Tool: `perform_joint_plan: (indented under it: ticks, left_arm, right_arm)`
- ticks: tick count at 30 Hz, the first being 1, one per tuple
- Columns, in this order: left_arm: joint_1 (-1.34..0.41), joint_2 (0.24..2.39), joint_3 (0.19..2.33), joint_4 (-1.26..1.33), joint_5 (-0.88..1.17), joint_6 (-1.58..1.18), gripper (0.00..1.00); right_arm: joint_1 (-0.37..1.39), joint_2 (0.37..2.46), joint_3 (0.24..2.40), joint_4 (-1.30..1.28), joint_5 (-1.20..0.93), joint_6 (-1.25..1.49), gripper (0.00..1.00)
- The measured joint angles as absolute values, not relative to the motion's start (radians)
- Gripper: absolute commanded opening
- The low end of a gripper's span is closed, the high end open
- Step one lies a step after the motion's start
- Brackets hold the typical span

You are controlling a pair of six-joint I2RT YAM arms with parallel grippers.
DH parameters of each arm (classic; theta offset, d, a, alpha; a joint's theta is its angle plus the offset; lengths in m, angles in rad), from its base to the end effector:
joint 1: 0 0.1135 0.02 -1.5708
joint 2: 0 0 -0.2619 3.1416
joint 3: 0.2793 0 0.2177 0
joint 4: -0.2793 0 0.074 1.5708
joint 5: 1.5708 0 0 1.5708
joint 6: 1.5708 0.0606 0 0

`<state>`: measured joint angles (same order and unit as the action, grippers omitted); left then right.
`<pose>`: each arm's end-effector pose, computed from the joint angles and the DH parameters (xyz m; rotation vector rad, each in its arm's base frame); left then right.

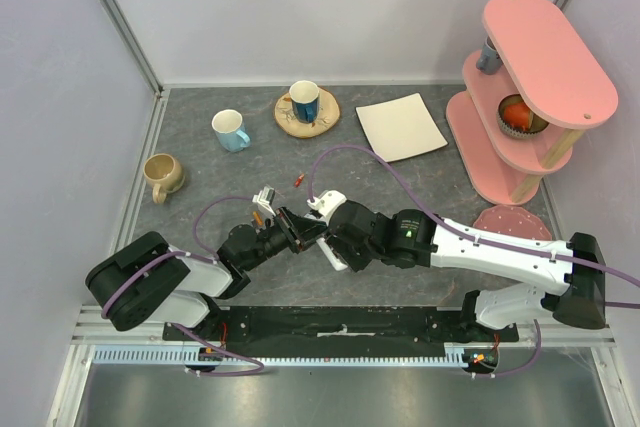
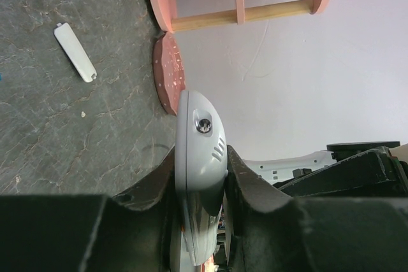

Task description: Load the batteries into the remote control

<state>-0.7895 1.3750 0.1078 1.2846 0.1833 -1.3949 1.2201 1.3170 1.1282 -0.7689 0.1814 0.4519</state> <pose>0.1488 -0.1657 0.1910 -0.3928 1.8478 -1.7785 0.0954 0.2291 0.2774 -0.8925 2.4053 0.4459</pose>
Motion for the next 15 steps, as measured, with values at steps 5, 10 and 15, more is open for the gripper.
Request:
perform_joint_plan:
  ticks: [5,10,15]
  left_arm:
    - [-0.790,1.375,0.108,1.282,0.187,-1.395,0.02]
    - [-0.790,1.374,0.108,1.281,0.187,-1.395,0.02]
    - [-0.792,1.372,0.108,1.281,0.189,-1.395,0.02]
  right_arm:
    - [1.220,1.318,1.128,-0.769,0.183,0.451,0.20]
    - [1.220,1.324,1.134,-0.769,0.182,0.452,0.14]
    - [1.220,1.331,1.140,-0.765,0.180,0.453,0.11]
